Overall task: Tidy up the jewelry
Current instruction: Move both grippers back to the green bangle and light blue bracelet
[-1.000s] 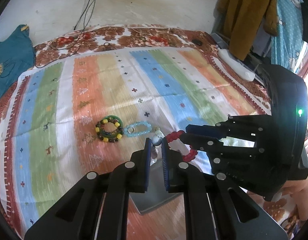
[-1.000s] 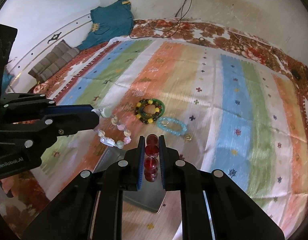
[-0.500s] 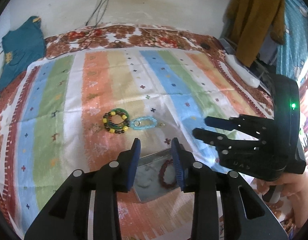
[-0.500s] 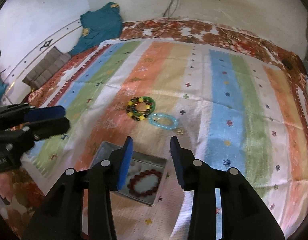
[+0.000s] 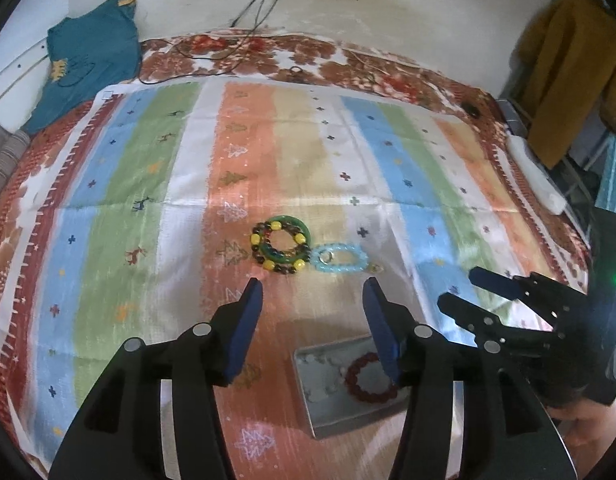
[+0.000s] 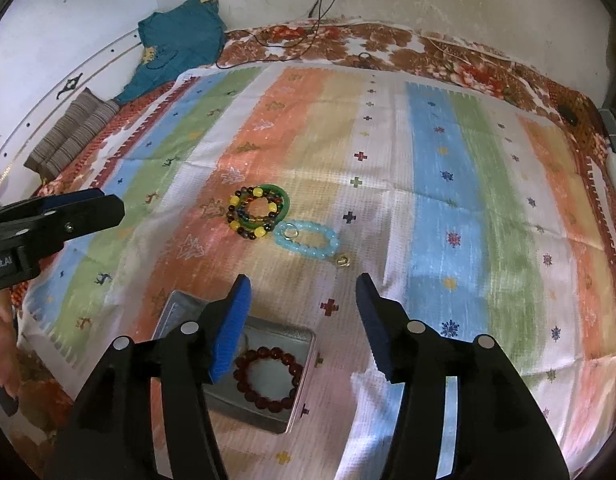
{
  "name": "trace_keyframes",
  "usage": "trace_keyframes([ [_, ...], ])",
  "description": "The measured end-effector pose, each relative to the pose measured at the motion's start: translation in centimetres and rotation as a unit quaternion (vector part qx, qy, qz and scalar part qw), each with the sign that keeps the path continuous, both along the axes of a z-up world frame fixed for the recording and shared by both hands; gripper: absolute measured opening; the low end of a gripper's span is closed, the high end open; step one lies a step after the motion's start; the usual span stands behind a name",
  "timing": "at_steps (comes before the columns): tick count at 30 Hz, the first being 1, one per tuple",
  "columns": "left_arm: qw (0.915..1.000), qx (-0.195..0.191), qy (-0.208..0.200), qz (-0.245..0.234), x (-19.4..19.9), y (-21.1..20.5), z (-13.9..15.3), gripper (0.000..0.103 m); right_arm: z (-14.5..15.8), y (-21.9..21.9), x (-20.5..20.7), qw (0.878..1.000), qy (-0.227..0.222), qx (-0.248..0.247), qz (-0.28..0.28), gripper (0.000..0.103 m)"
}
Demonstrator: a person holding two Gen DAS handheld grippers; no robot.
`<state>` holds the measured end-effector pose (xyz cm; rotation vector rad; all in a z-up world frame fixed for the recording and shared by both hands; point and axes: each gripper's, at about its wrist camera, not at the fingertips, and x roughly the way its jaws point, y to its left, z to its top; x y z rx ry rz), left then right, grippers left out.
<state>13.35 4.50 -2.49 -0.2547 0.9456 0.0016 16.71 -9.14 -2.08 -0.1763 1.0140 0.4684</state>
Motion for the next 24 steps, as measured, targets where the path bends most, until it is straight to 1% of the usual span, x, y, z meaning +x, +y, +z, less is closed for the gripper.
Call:
trace_keyframes([
  [2,0.9999,0.01,0.009,0.004,0.5,-0.1,-0.4,0.058,-0.4,0.2,0.3,1.0,0.004,-0.002,-0.003,0.054],
  [4,0.9999,0.004,0.014,-0.003,1.0,-0.2,-0.7,0.061,-0.7,0.3,0.6,1.0,0.005,-0.007,-0.006,0.055],
  [7,0.9997,0.019,0.016,-0.002,1.7,-0.2,-1.0,0.064,-1.3,0.4,1.1,1.0,0.006,-0.014,-0.01,0.055],
  [9,0.9994,0.029,0.022,-0.001,2.2,-0.1,-1.4,0.064,-1.8,0.5,1.6,1.0,0.008,-0.017,-0.015,0.056],
  [11,0.9987,0.041,0.03,0.001,2.7,0.2,-2.1,0.064,-2.4,0.5,2.2,0.999,0.024,-0.002,-0.024,0.057],
  [13,0.9979,0.053,0.037,0.007,3.1,0.6,-2.6,0.064,-3.1,0.6,2.8,0.999,0.038,0.001,-0.03,0.059],
  [18,0.9973,0.057,0.041,0.022,3.7,1.7,-3.0,0.064,-3.5,1.1,3.6,0.999,0.04,-0.008,-0.022,0.059],
  [21,0.9962,0.064,0.052,0.028,4.7,1.8,-3.8,0.064,-3.6,0.8,4.2,0.999,0.037,-0.009,-0.031,0.063],
  [24,0.9953,0.064,0.063,0.036,5.3,2.1,-4.8,0.064,-4.0,0.7,5.0,0.998,0.044,-0.005,-0.036,0.063],
])
